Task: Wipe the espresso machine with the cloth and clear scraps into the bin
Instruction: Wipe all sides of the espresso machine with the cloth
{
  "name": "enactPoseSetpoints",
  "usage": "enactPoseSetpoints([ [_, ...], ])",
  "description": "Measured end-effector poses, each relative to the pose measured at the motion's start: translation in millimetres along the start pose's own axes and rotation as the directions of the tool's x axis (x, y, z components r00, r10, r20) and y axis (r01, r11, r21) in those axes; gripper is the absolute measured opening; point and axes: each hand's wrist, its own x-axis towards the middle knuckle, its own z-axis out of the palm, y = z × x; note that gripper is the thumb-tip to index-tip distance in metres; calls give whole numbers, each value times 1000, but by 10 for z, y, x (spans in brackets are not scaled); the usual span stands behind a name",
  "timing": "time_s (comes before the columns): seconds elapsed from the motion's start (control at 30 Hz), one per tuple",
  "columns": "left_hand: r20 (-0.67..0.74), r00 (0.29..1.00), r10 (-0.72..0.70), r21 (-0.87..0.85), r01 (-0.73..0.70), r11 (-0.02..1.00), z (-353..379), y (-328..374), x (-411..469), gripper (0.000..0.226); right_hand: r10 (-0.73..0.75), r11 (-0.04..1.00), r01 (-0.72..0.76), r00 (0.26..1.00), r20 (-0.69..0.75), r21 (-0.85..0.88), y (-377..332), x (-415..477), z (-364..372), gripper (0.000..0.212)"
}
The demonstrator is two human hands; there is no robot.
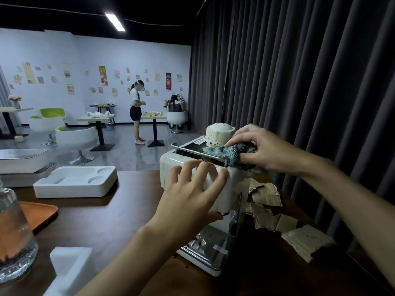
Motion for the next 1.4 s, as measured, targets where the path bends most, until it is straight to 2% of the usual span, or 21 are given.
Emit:
enactPoseSetpoints([
  [0.1, -44, 999, -19, -76, 16, 997, -12, -111, -30, 89, -7, 997, 12, 998, 58, -76, -35, 41, -40, 32],
  [0.2, -87, 975, -202, -209, 181, 961, -10, -312, -56, 97, -17, 996, 32, 987, 161, -89, -94, 83, -93, 39],
  [0.27, -38, 962, -270, -231, 255, 939, 22, -461, -36, 107, -15, 998, 30, 975, 221, -62, -137, 155, -112, 41],
  [0.37, 50, 967, -251, -236, 255, 938, 57, -579, 17, 112, -26, 996, 46, 962, 274, -70, -223, 318, -85, 36],
  [0.57, -17, 983, -181, -210, 174, 962, 41, -634, 55, 99, -110, 985, 148, 939, 326, -92, -291, 536, 49, 31],
  [0.67, -25, 988, -151, -203, 143, 969, 44, -664, 63, 98, -80, 988, 129, 900, 429, -86, -277, 535, -53, 35],
  [0.8, -25, 989, -147, -222, 138, 965, 44, -670, 82, 98, -103, 991, 130, 876, 470, -26, -329, 568, 2, 48],
  [0.97, -30, 990, -141, -199, 132, 971, 48, -672, 92, 100, -64, 996, 19, 815, 575, 85, -244, 477, -89, 50],
  [1.13, -30, 987, -158, -200, 149, 969, 56, -666, 78, 101, -72, 972, -56, 855, 514, 229, -262, 357, -123, 49],
  [1.2, -21, 987, -161, -200, 153, 968, 57, -663, 74, 101, -97, 977, -1, 888, 450, 212, -314, 316, -112, 36],
  [1.27, -20, 987, -160, -203, 153, 967, 52, -660, 68, 100, -69, 987, 2, 910, 409, 161, -382, 285, -61, 35],
  [1.33, -25, 986, -164, -214, 155, 964, 47, -659, 65, 98, -12, 994, -20, 955, 298, 107, -441, 272, 62, 43],
  [1.4, -27, 985, -168, -222, 158, 962, 43, -657, 64, 97, 12, 997, -22, 992, 127, 72, -487, 265, 242, 51],
])
